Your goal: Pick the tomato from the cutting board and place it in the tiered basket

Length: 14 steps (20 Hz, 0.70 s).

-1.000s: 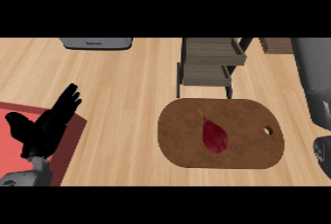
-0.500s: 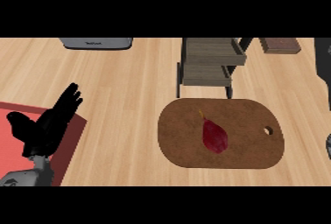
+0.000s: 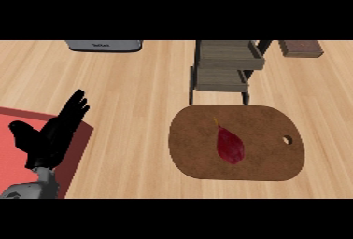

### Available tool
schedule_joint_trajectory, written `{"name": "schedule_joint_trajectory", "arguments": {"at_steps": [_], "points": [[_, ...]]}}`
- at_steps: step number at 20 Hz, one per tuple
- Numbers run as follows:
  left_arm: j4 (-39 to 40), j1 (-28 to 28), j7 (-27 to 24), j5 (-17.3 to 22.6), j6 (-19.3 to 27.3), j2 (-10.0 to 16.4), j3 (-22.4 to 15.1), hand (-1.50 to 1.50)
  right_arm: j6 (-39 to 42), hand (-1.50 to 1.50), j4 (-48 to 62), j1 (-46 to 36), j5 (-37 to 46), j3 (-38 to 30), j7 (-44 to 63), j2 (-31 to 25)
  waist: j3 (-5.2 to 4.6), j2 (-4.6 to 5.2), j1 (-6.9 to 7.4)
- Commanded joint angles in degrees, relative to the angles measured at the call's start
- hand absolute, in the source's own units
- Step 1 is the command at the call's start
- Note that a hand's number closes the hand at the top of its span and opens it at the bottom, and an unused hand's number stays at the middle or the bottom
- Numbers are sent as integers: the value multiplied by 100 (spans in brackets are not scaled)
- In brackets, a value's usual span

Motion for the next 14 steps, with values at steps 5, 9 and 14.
{"name": "schedule_joint_trajectory", "arguments": {"at_steps": [5,9,14], "points": [[-154,-68,162,121,-59,25,67,0,724,-150,806,377,-265,-504,-500,-1563,9,45,66],[33,16,-141,-45,-58,-86,-60,0,1060,-150,1189,244,-256,-495,-467,-2054,4,53,82],[1,0,-72,-20,-148,8,-31,0,1573,-150,1483,468,-254,-553,-884,-2642,13,85,146]]}}
